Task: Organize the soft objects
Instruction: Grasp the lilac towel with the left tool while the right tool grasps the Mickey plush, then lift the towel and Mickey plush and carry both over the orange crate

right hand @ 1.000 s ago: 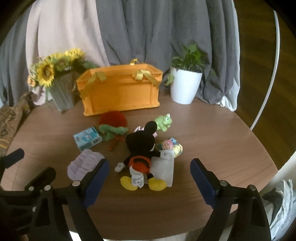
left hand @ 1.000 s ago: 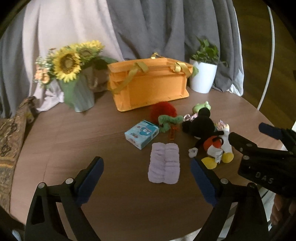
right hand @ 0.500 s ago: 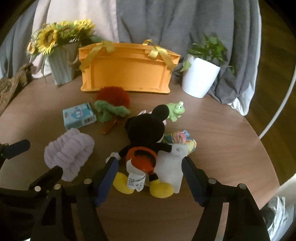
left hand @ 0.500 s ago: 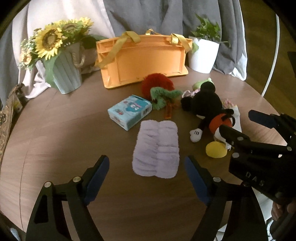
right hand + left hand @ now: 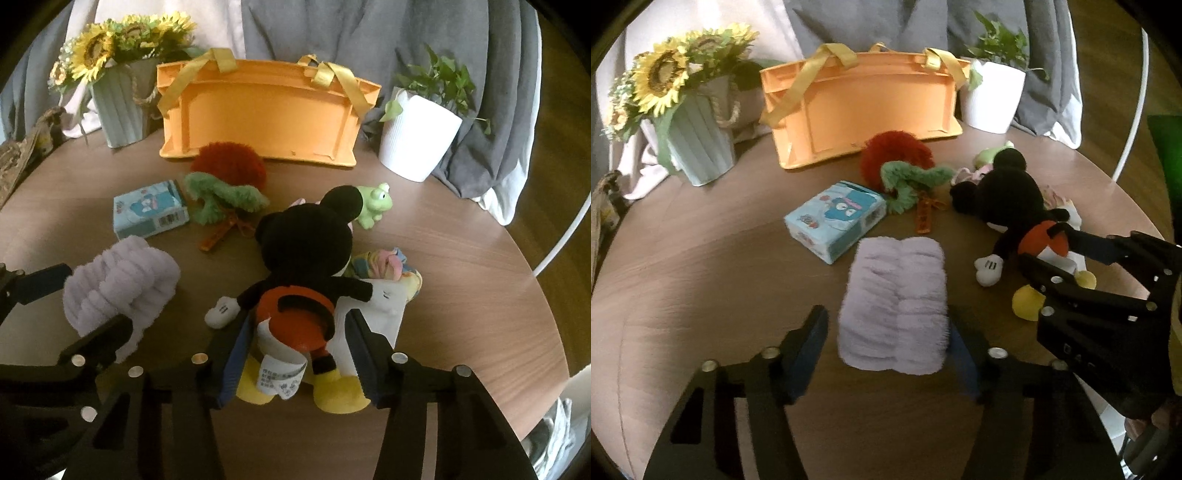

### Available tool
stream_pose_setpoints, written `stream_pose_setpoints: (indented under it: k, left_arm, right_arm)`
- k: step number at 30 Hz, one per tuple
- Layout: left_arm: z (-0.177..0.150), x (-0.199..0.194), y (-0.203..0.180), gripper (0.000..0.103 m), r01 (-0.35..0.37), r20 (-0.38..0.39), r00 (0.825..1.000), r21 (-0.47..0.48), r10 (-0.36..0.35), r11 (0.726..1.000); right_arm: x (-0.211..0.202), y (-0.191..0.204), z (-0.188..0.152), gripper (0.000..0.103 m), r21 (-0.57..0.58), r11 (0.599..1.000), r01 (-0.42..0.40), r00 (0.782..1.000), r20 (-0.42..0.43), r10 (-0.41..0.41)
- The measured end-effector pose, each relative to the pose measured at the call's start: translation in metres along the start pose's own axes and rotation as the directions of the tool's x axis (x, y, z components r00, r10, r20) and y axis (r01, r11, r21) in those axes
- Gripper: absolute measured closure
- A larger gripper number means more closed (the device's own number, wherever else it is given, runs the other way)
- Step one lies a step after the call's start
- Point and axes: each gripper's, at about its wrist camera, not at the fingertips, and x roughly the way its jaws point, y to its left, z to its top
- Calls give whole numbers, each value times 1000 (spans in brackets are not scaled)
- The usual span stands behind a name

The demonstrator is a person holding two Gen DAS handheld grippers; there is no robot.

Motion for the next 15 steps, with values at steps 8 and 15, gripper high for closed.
stream_pose_setpoints:
  k: [8, 15]
  left_arm:
    - [6, -3, -2, 56, 20, 15, 1000, 6, -20, 1000]
    - [18, -20, -1, 57, 43, 59, 997, -24, -41, 999]
  right_arm:
    - [1, -3, -1, 62, 27, 1000, -15, 1000, -12, 15]
    - [-14, -10, 3, 64, 60, 997, -49, 999, 10, 49]
